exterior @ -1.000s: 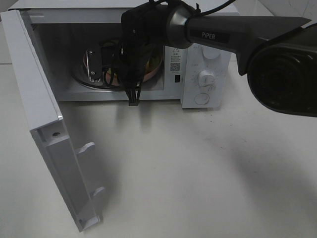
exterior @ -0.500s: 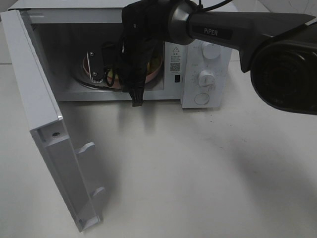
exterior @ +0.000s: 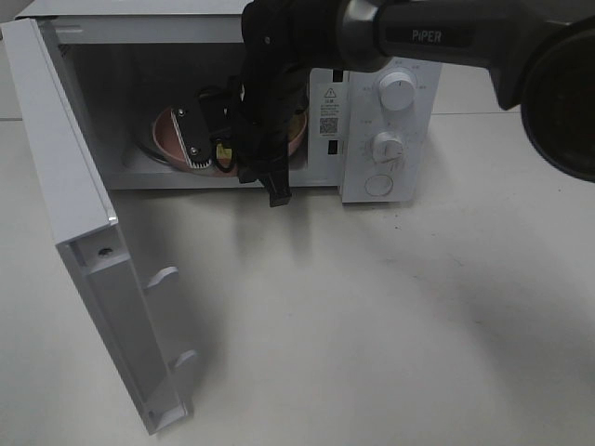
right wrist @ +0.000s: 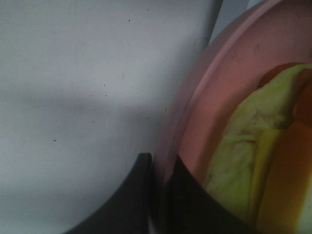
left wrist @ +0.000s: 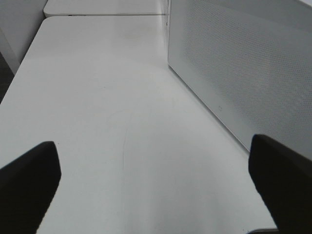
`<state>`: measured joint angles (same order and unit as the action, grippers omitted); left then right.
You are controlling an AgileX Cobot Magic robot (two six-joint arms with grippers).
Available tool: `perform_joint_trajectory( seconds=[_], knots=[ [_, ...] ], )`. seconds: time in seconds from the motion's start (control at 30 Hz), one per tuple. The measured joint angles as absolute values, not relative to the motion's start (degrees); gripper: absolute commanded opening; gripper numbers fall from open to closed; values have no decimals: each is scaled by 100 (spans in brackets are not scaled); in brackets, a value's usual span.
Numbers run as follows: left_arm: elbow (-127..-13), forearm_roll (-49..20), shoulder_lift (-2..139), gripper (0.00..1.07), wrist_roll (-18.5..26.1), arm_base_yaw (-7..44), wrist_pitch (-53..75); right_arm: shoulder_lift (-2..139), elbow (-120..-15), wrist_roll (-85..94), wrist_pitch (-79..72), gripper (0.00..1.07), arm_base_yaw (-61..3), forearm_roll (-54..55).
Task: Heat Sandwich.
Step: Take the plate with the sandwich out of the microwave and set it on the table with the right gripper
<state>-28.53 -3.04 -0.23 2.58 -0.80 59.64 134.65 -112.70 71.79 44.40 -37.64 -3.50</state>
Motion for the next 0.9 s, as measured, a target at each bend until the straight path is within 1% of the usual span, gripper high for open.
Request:
perform_joint_trajectory(
  seconds=[0.17,0.57,0.9],
  knots=[
    [-2853,-304,-23,103,258,-80,5964,13253,-10961,7345,4274,0,-3764,-338],
    [-2853,-304,-23,103,258,-80,5964,13041,-10829,7443,4194,0,-3764,-252],
    [-2853,-304,-23,103,258,-80,5964,12611,-10181,7506,3747,0,-3764,-206]
  ],
)
